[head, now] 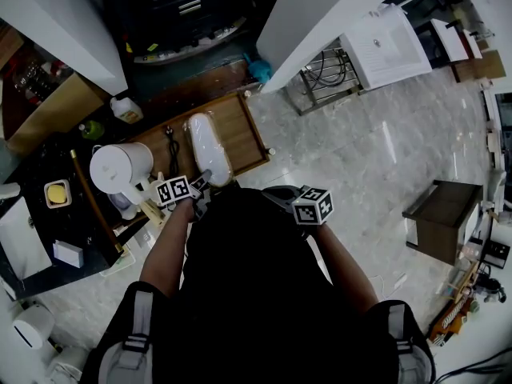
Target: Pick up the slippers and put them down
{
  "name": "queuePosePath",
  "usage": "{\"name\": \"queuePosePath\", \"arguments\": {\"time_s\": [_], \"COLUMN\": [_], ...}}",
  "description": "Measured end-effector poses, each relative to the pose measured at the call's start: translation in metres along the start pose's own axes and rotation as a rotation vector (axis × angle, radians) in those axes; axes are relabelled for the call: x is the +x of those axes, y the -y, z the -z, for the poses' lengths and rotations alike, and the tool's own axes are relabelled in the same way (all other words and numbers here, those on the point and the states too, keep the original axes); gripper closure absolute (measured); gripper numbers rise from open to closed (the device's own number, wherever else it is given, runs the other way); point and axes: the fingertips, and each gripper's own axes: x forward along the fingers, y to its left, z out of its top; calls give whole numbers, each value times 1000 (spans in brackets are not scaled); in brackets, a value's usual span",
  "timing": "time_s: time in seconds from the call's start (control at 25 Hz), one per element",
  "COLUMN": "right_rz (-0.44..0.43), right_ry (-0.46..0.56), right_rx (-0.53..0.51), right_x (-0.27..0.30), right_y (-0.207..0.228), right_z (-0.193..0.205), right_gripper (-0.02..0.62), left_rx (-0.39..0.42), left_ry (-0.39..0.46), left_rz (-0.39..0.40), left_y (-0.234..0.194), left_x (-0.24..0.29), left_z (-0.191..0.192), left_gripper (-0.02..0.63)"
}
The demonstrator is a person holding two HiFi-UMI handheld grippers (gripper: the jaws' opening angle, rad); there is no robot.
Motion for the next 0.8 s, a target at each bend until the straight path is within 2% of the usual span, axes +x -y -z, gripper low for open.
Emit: {"name": "queuePosePath", "arguments": {"time_s": [0.4,0.6,0.8], "right_rz": [-7,-18,-29], "right_ry": [-2,-7,-9], "right_rx": [1,-6,-13], "right_x": [4,9,13], "right_y": [0,-3,-6], "right_z": [0,-2,-4], "right_gripper": [588,589,588], "left_rx": [43,94,141], "left_ry": [-8,-23,-4], "left_rz": [-17,-47,-84], "left_y": [5,8,10], "left_x": [8,11,9], "left_z": [-4,-4,-8], "left_gripper": [426,332,287]}}
